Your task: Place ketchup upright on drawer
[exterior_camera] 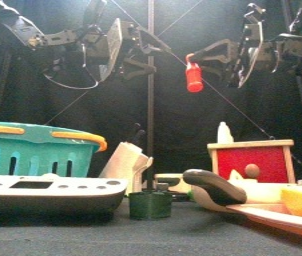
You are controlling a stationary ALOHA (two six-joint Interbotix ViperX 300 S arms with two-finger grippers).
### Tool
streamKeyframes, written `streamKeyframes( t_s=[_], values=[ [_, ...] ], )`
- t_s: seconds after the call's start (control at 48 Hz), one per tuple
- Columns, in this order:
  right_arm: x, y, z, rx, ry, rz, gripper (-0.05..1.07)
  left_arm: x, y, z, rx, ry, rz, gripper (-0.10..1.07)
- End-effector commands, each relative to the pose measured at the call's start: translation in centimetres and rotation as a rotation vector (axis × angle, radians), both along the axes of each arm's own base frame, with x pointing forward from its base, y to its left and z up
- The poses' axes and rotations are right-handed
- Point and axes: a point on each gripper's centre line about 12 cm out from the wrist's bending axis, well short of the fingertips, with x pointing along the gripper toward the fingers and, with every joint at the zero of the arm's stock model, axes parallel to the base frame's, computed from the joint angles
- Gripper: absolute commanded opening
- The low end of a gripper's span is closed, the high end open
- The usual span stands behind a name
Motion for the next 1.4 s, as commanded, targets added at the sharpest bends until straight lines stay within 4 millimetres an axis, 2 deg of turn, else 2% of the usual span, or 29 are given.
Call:
streamKeyframes(
  t_s=[0.0, 0.208, 0.417, 0.583, 0.833, 0.958, 1.083, 1.208, 1.375],
  values=[
    [-1.0, -0.4, 0.7, 0.015, -0.016, -0.027, 0.58, -1.2, 0.3, 1.4, -0.038, -0.027, 0.022, 1.03],
    [-3.1, -1.1, 0.2, 0.035, -0.003, -0.072, 0.58, -2.7, 0.7, 0.8, -0.139, 0.104, -0.013, 1.03],
    [-4.0, -2.8, -1.1, 0.066, 0.074, -0.143, 0.58, -3.4, 3.8, -0.3, -0.239, 0.334, -0.043, 1.03],
    [-4.5, -3.8, -2.5, 0.116, 0.165, -0.191, 0.58, -4.3, 5.6, -1.3, -0.168, 0.404, -0.029, 1.03],
    [-7.0, -4.8, -4.7, 0.201, 0.215, -0.280, 0.58, -4.9, 5.2, -2.4, -0.058, 0.466, -0.073, 1.03],
    [-8.4, -4.7, -4.8, 0.213, 0.167, -0.309, 0.58, -5.5, 5.1, -3.3, -0.054, 0.481, -0.069, 1.03],
    [-9.6, -4.5, -4.7, 0.193, 0.102, -0.323, 0.58, -6.1, 5.2, -3.0, -0.036, 0.438, -0.050, 1.03],
    [-9.9, -4.4, -4.8, 0.184, 0.067, -0.330, 0.58, -6.7, 5.3, -2.6, -0.018, 0.387, -0.028, 1.03],
    [-9.1, -4.1, -4.6, 0.161, 0.034, -0.308, 0.59, -7.2, 5.4, -2.5, -0.006, 0.361, -0.015, 1.03]
  ],
)
